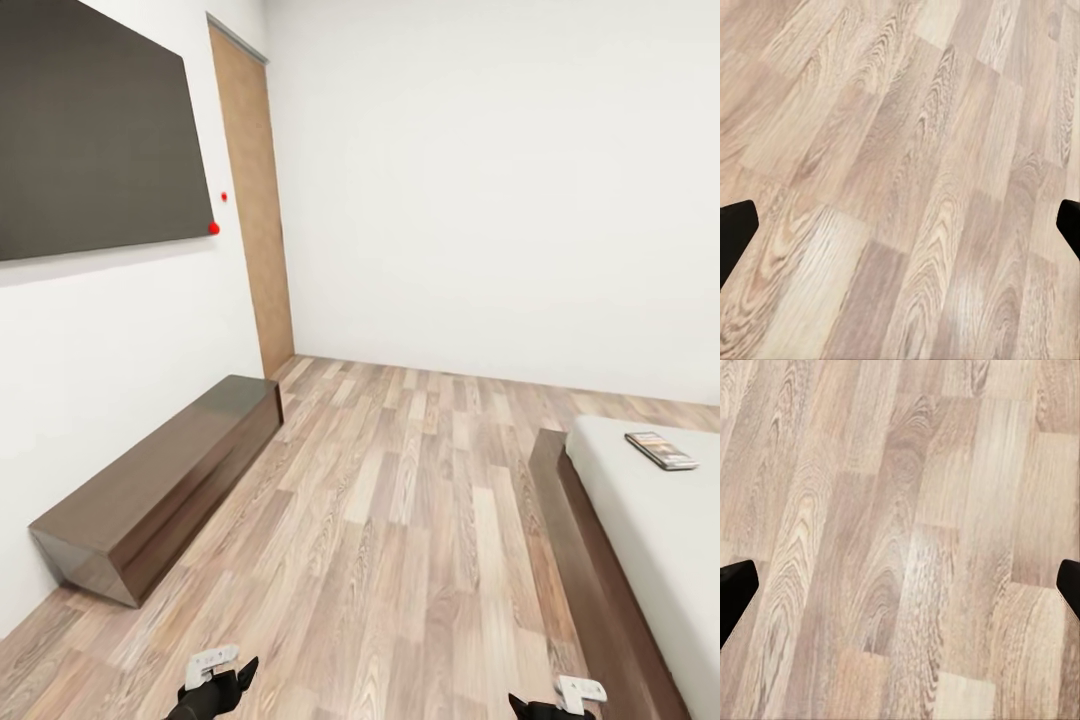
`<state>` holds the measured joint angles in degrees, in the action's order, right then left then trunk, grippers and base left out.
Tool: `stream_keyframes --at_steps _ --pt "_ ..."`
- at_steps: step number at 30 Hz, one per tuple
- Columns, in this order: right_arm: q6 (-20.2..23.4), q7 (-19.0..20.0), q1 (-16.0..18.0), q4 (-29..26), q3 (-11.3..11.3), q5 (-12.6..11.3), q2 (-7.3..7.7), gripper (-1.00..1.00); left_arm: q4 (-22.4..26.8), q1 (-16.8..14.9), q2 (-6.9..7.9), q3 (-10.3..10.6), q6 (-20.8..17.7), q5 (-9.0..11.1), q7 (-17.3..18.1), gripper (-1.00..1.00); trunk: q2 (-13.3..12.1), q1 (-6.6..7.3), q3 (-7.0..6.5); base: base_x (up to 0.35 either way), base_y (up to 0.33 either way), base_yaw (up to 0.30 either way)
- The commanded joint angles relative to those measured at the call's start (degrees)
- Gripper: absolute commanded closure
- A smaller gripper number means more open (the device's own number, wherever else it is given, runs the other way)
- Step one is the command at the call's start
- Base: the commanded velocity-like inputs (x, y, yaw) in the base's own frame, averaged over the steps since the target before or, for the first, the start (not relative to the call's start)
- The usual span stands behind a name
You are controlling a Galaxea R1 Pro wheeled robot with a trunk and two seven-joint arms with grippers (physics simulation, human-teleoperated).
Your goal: In the bedroom, move the book from the bed onto either nightstand, and place the two sandals side by side next to the bed.
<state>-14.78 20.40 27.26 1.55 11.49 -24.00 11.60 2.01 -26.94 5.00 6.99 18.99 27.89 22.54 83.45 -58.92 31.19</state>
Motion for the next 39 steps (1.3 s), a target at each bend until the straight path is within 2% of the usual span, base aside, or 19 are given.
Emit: stream_keyframes --at_steps 1,39 --pt "-0.25 0.33 0.07 0.15 0.46 -0.60 0.00 -1.00 -0.08 -0.05 0.01 0.48 0.17 0.59 0.23 -1.00 0.03 -0.03 0.06 0.329 0.000 0.000" --pt "-0.25 0.33 0.07 0.12 0.46 -0.60 0.00 -1.00 -0.08 -0.05 0.03 0.48 0.17 0.59 0.23 -1.00 0.03 -0.03 0.06 0.329 0.000 0.000"
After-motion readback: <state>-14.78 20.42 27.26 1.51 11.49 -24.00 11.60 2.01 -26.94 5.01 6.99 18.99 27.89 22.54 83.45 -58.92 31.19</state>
